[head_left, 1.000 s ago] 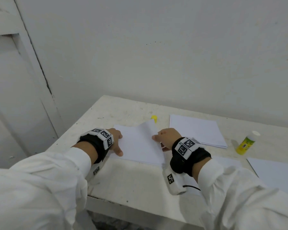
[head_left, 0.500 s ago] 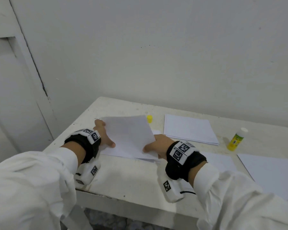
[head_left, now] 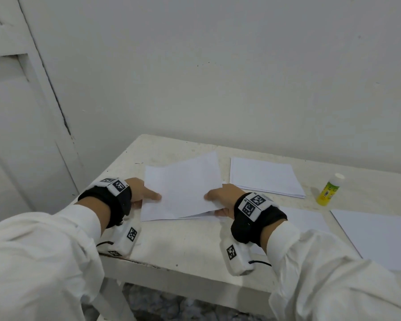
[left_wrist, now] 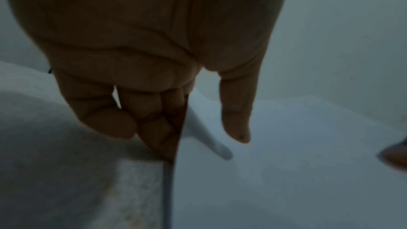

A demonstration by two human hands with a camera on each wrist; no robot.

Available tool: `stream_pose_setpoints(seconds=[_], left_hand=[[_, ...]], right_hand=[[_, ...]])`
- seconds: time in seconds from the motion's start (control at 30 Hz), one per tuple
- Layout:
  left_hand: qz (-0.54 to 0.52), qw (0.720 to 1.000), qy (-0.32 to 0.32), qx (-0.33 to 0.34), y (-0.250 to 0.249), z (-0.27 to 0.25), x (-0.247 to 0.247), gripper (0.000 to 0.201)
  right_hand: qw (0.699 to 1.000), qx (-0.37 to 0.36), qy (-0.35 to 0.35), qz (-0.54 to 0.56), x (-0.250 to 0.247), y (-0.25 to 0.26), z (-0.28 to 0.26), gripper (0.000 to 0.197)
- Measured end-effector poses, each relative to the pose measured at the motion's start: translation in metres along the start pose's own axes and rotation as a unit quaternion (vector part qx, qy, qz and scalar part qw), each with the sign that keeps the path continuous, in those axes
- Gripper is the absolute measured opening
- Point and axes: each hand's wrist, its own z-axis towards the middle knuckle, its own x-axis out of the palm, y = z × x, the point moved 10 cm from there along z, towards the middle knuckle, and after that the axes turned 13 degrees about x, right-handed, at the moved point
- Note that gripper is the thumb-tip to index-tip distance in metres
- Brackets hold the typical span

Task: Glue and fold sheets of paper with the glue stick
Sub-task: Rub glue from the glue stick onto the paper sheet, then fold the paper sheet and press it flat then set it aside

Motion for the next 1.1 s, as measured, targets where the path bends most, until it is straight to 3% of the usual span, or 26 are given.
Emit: stream_pose_setpoints(seconds=[0.03, 0.1, 0.2, 0.37, 0.53, 0.67, 0.73, 0.77, 0.87, 0.93, 1.1], left_hand=[[0.026, 1.0, 0.01, -0.006, 0.001, -0.004, 0.001, 0.037], [-0.01, 1.0, -0.011, -0.008, 0.001, -0.007, 0.0, 0.024], [-0.107, 0.993, -0.048, -0.027, 0.005, -0.011, -0.002, 0.024], [-0.107, 0.992, -0.072, -0.015, -0.005, -0.011, -0.009, 0.026], [-0.09, 0.993, -0.078, 0.003, -0.028, -0.016, -0.009, 0.025], [-0.174, 0.981, -0.069, 0.056, -0.072, -0.028, 0.02, 0.052], [-0.194, 0.976, -0.054, 0.083, -0.1, -0.034, 0.046, 0.065], [-0.179, 0.978, -0.039, 0.101, -0.115, -0.037, 0.061, 0.061], [-0.097, 0.983, 0.02, 0.157, -0.155, -0.041, 0.111, 0.025], [-0.055, 0.98, 0.06, 0.179, -0.174, -0.042, 0.142, 0.012], [0.032, 0.971, 0.164, 0.172, -0.184, -0.041, 0.193, 0.027]], right_hand=[[1.0, -0.004, -0.002, -0.002, 0.0, 0.001, 0.001, 0.055], [1.0, -0.002, 0.0, 0.0, -0.001, 0.0, 0.002, 0.048], [0.999, 0.017, 0.019, 0.025, 0.001, -0.004, 0.0, 0.007], [0.997, 0.04, 0.038, 0.051, -0.001, -0.01, -0.005, 0.009], [1.0, 0.024, 0.008, 0.008, -0.022, -0.014, -0.011, 0.03], [0.998, 0.036, -0.035, 0.035, -0.076, -0.035, -0.025, 0.013], [0.996, 0.04, -0.077, 0.027, -0.115, -0.055, -0.032, 0.014], [0.994, 0.047, -0.1, 0.016, -0.134, -0.067, -0.035, 0.016], [0.985, 0.066, -0.159, -0.018, -0.185, -0.103, -0.048, 0.021], [0.982, 0.079, -0.171, -0.024, -0.207, -0.124, -0.054, 0.023], [0.979, 0.121, -0.166, -0.01, -0.232, -0.159, -0.059, 0.022]])
